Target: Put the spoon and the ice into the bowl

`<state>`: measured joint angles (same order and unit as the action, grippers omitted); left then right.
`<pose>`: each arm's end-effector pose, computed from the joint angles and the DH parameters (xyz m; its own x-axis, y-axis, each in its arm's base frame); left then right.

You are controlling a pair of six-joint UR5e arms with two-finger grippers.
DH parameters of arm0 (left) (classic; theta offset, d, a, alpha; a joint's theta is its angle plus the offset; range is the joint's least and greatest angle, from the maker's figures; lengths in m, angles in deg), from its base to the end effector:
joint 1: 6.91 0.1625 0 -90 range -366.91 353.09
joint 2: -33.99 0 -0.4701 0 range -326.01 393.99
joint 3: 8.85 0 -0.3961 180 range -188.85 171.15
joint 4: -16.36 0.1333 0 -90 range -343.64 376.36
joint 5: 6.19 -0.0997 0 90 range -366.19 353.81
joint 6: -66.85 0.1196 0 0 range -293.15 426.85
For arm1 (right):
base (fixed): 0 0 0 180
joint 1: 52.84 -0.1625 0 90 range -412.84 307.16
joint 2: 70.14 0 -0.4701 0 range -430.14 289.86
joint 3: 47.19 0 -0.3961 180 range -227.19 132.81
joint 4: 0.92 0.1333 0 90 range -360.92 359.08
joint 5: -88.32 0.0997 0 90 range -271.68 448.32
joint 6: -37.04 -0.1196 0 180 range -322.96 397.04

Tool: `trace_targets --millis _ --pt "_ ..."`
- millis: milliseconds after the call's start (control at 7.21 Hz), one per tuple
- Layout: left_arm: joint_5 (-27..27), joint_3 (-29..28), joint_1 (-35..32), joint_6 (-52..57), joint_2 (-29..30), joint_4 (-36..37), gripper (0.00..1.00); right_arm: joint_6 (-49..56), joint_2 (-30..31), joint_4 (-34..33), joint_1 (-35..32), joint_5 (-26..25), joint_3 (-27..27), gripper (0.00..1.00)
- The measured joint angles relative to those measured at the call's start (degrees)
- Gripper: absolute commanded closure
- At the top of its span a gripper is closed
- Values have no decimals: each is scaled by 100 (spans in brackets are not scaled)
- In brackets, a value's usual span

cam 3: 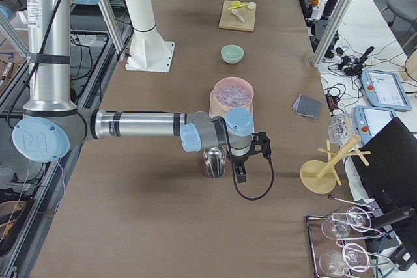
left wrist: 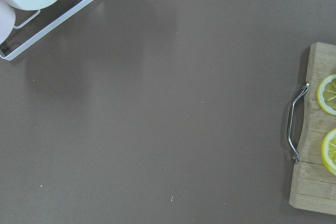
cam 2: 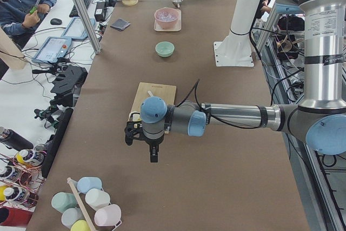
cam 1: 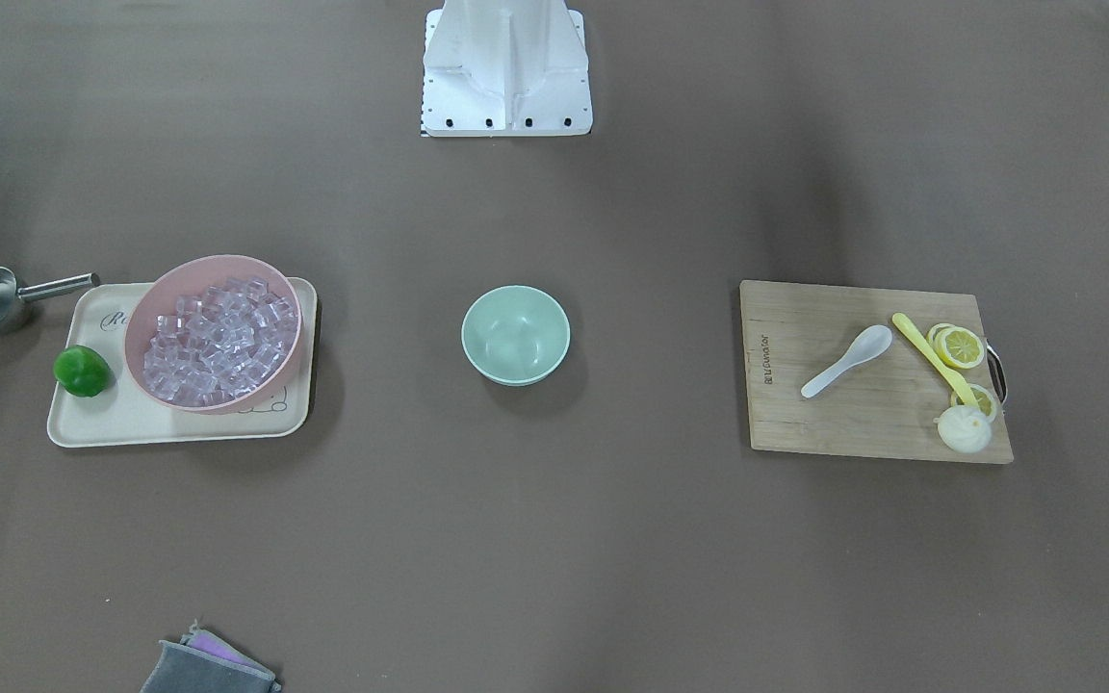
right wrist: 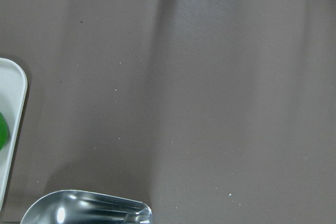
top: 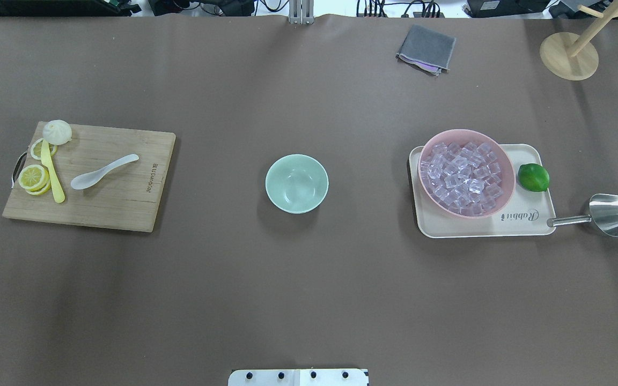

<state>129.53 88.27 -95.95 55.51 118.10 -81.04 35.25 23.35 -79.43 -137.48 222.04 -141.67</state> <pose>-0.0400 -0.4596 0.6892 0.6859 -0.0776 -0.7235 0.1207 0.9927 0.0079 0.0053 -0.4861 0.6877 0.7081 -0.1857 0.6812 0.0691 0.9784 0.1949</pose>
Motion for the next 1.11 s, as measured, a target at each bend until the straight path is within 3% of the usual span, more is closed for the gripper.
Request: trace_targets --millis 1109 --pt "28 238 42 -59 -77 -21 2 -4 127 13 0 121 -19 0"
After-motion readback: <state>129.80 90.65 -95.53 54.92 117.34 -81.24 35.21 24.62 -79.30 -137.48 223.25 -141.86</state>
